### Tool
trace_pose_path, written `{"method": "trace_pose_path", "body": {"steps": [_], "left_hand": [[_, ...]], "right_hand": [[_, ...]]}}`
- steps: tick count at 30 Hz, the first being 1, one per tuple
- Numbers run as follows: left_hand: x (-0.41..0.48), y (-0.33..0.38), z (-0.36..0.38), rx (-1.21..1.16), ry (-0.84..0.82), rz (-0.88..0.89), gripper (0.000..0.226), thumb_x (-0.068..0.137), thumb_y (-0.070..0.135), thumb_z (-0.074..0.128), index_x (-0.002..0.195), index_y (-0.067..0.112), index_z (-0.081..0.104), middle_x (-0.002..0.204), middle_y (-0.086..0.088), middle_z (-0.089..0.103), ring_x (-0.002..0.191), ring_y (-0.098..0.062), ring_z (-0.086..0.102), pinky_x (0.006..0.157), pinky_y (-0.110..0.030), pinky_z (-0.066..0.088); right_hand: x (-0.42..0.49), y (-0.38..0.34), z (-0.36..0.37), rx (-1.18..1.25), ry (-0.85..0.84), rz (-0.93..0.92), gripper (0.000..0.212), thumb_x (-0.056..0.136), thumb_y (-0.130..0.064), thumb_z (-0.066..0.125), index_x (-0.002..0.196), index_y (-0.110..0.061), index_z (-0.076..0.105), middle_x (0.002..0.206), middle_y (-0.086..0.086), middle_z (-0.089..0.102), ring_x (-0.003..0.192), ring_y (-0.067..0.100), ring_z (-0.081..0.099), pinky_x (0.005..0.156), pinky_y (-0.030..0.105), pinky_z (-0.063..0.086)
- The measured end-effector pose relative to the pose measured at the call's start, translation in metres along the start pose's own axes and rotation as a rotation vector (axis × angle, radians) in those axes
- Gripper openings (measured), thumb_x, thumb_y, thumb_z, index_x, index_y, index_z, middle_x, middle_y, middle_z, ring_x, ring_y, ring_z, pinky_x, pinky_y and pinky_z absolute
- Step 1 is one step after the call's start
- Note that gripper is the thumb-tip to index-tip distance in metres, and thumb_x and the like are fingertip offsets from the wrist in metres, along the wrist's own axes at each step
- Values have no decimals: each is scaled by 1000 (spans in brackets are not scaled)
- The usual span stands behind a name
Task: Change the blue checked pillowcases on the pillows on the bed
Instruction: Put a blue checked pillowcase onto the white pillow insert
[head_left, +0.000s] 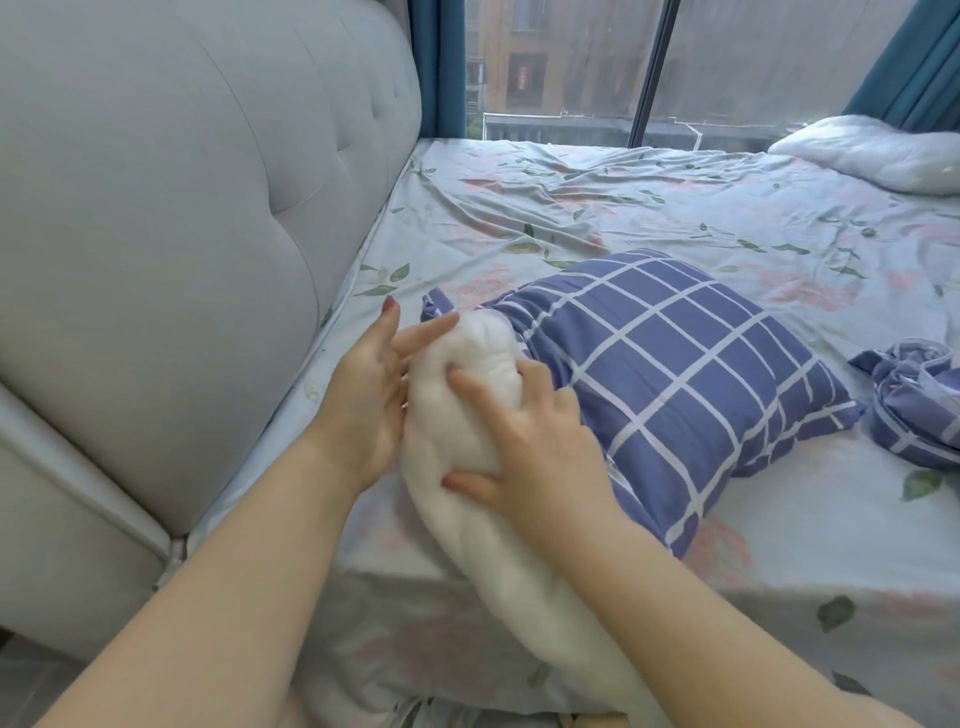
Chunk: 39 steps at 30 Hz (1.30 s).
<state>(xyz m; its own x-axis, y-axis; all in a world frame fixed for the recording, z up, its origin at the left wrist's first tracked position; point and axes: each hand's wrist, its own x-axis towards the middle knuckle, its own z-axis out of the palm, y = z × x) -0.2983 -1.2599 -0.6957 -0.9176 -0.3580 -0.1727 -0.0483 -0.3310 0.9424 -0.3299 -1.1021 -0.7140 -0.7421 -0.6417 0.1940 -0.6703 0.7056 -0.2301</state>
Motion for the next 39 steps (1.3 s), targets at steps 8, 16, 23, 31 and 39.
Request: {"method": "trace_pose_path", "body": {"steps": [8, 16, 23, 31, 39], "left_hand": [[15, -4, -17, -109, 308, 46, 34, 101, 46, 45, 96, 17, 62, 100, -1, 62, 80, -15, 58, 70, -29, 52], [37, -16, -7, -192, 172, -169, 59, 101, 59, 29, 122, 13, 59, 105, -11, 70, 88, -22, 66, 78, -35, 52], [47, -30, 9, -273, -43, -169, 65, 100, 63, 21, 133, 22, 59, 127, -5, 67, 122, -24, 60, 104, -39, 43], [61, -36, 17, -327, 40, -161, 46, 104, 49, 33, 114, 20, 67, 103, -3, 75, 96, -20, 67, 79, -35, 48], [67, -37, 27, -220, 26, -140, 43, 108, 28, 32, 143, 8, 45, 135, -11, 61, 125, -32, 56, 69, -30, 49]], "right_hand": [[14, 26, -19, 506, 192, 121, 26, 70, -38, 78, 80, -24, 59, 86, -1, 60, 81, 18, 59, 75, 36, 50], [8, 46, -47, 778, 177, 199, 26, 62, -30, 88, 81, -26, 71, 75, -7, 71, 77, 7, 68, 74, 31, 56], [7, 60, -59, 919, 118, 209, 25, 66, -28, 89, 87, -25, 76, 83, -9, 74, 80, 4, 70, 68, 23, 54], [6, 67, -66, 1052, 103, 254, 19, 69, -24, 85, 85, -19, 76, 81, -3, 75, 75, 9, 72, 62, 19, 54], [2, 78, -76, 1206, 84, 304, 41, 56, -35, 78, 91, -14, 75, 84, 3, 76, 73, 12, 71, 59, 19, 54]]}}
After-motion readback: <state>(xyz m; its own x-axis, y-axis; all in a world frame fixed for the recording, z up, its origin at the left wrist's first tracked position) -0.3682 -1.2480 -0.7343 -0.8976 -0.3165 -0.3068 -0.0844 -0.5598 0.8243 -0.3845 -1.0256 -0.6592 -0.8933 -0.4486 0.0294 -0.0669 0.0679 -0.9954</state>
